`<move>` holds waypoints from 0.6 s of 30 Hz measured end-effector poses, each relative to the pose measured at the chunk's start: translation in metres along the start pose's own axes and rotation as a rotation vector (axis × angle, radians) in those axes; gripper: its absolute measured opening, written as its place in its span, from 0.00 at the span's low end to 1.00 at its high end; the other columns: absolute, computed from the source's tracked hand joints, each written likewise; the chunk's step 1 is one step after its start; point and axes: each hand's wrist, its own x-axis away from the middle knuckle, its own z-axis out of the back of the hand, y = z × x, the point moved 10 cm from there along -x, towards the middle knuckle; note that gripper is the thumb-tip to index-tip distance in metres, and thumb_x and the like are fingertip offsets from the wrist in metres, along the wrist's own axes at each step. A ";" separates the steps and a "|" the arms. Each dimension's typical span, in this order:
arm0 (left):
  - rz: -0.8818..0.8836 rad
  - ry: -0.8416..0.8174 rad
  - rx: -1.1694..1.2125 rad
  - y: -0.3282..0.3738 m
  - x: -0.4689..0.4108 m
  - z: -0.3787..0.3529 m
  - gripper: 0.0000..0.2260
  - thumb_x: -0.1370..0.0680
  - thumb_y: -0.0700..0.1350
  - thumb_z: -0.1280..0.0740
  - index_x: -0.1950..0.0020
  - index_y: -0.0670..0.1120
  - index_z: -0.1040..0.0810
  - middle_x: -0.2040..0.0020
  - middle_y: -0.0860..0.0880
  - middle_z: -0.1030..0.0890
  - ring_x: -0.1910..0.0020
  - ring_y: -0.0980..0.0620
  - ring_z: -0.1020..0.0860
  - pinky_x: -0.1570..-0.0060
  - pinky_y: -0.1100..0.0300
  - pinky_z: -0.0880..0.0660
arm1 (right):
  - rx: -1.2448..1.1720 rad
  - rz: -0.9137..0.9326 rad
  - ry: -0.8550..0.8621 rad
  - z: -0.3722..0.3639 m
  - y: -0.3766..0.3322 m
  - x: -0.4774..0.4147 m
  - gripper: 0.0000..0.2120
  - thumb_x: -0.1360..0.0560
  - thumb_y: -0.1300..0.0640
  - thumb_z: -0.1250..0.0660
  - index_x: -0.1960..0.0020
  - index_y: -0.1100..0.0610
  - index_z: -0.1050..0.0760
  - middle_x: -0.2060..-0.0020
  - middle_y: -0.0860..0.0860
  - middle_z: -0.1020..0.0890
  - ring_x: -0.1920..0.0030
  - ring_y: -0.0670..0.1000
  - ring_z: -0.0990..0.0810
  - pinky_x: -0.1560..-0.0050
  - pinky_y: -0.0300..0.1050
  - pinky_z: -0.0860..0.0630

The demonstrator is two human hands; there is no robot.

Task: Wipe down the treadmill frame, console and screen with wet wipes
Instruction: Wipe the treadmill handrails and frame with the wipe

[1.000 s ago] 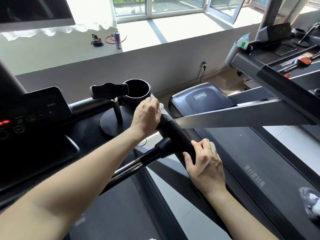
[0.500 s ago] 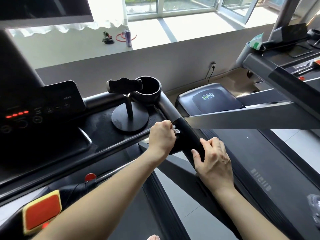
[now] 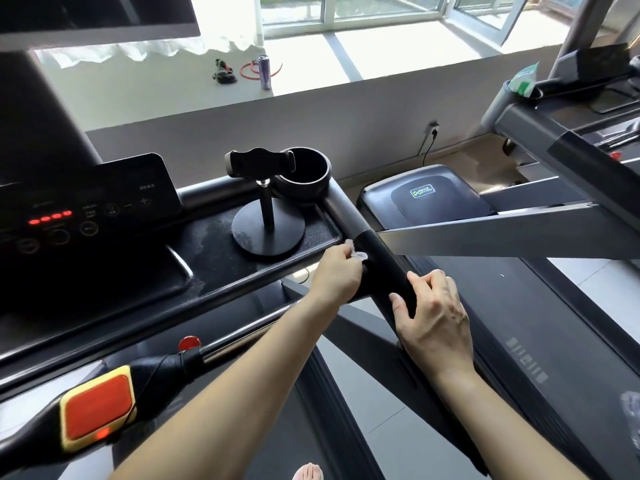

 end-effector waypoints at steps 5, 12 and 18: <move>0.050 -0.096 -0.132 0.002 -0.003 -0.008 0.11 0.27 0.49 0.28 0.53 0.43 0.23 0.63 0.52 0.22 0.61 0.50 0.22 0.60 0.54 0.25 | -0.009 -0.009 -0.001 -0.001 0.002 0.001 0.17 0.24 0.51 0.29 0.40 0.61 0.23 0.52 0.55 0.27 0.49 0.59 0.26 0.55 0.56 0.22; 0.173 -0.133 -0.002 -0.003 -0.007 0.005 0.12 0.31 0.51 0.23 0.60 0.46 0.24 0.69 0.52 0.28 0.70 0.53 0.30 0.72 0.65 0.33 | -0.011 -0.008 -0.011 -0.002 0.001 0.000 0.18 0.23 0.50 0.30 0.39 0.60 0.23 0.51 0.55 0.26 0.48 0.59 0.26 0.54 0.55 0.22; -0.156 -0.076 -0.232 0.014 0.033 -0.013 0.15 0.33 0.56 0.31 0.54 0.49 0.27 0.53 0.52 0.20 0.51 0.49 0.22 0.47 0.52 0.25 | -0.006 -0.010 -0.014 -0.001 0.001 0.001 0.18 0.23 0.49 0.30 0.39 0.61 0.23 0.51 0.56 0.26 0.48 0.59 0.26 0.54 0.55 0.22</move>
